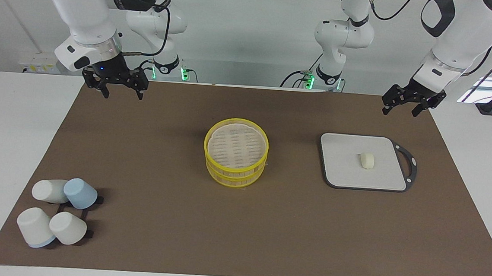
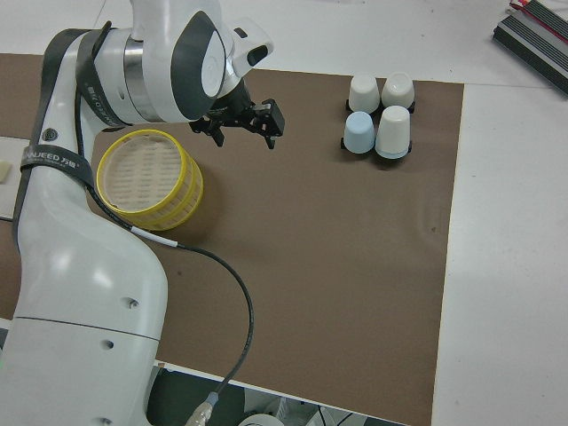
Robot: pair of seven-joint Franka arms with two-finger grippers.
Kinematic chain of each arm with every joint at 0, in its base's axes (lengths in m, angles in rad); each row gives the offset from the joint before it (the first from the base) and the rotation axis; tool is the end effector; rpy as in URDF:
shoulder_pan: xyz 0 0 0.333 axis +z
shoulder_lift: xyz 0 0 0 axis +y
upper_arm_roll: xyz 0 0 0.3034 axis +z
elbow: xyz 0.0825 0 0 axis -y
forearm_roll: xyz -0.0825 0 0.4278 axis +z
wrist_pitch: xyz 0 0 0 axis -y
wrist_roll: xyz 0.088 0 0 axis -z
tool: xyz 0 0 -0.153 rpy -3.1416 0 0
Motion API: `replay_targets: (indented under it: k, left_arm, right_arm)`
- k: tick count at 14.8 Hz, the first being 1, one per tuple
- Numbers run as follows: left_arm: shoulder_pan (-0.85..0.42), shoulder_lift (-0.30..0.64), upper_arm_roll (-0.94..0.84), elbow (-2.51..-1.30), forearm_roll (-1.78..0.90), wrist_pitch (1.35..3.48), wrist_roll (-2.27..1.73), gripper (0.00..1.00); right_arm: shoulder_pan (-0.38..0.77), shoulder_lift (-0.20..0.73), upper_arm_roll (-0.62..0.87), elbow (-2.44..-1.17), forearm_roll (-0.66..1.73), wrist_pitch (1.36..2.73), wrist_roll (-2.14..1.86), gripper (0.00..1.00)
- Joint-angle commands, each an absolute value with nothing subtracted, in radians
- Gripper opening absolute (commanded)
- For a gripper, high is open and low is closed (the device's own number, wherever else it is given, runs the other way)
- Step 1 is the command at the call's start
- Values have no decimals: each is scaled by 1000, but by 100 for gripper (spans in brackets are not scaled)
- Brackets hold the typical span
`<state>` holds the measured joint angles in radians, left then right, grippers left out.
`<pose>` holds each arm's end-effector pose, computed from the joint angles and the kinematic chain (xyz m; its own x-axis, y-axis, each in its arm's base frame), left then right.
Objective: Place bun in steamer
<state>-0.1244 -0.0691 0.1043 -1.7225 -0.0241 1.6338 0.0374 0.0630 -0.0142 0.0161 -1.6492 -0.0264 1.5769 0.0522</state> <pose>0.5794 -0.0139 0.5334 0.9982 -0.0563 -0.0188 -0.0557 -0.9979 0.0319 0.5878 0.0426 0.5346 0.9980 0.0269 -0.0566 0.0286 -0.9992 0.0296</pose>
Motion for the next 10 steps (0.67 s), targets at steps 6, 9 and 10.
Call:
replay_targets:
  k: [6, 9, 10]
  left_arm:
    - [-126, -81, 109, -1730, -29, 1641, 46, 100]
    - [-126, -95, 110, -1755, -29, 1649, 48, 100]
    - [-123, -113, 110, -1811, -29, 1684, 48, 100]
  right_arm:
    - [83, -31, 52, -1666, -16, 1612, 64, 100]
    - [194, 47, 58, -1551, 43, 1628, 93, 100]
    - [266, 123, 57, -1464, 40, 1594, 163, 100]
